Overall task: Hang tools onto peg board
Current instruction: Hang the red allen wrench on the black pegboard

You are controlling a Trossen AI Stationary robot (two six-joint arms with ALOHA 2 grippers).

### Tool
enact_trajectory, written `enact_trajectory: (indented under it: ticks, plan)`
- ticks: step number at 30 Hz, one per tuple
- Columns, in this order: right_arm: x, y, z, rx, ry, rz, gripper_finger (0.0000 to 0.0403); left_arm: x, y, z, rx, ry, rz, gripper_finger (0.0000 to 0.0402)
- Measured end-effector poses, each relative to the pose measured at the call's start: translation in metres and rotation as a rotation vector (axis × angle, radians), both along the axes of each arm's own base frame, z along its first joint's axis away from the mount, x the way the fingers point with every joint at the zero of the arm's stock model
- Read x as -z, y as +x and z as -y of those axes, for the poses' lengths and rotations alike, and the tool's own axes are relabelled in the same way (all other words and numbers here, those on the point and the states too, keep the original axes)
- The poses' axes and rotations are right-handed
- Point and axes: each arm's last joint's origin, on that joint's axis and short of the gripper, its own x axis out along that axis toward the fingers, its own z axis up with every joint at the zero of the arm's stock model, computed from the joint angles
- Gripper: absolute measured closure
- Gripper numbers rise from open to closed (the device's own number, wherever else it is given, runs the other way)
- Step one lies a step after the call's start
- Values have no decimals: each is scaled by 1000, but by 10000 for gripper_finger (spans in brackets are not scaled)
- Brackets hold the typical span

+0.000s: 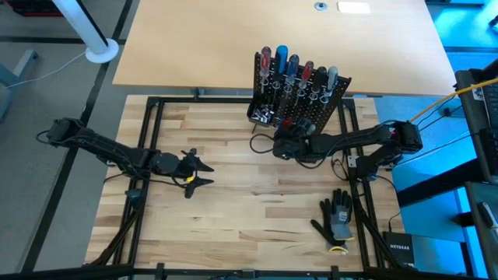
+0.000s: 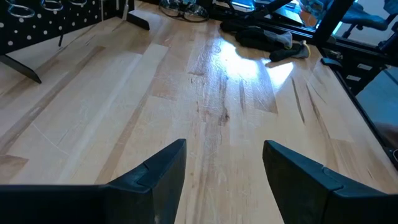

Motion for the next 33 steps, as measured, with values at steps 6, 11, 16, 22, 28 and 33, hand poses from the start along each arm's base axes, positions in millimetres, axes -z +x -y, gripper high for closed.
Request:
enact_trajectory:
  ticks: [6,11,16,22,28,33]
  plan:
    - [-1,0,2,13,-17,6,357,0,0,0,0,0,0,199]
    - [-3,3,2,33,-5,76,341,0,0,0,1,1,0,199]
    - [-6,5,2,66,16,132,349,0,0,0,1,1,0,199]
    - [-11,8,1,85,28,181,353,0,0,0,0,1,-1,199]
    - [-12,8,1,93,35,196,351,0,0,0,0,1,-2,199]
    - [-11,8,1,76,62,194,349,0,0,0,0,1,-2,199]
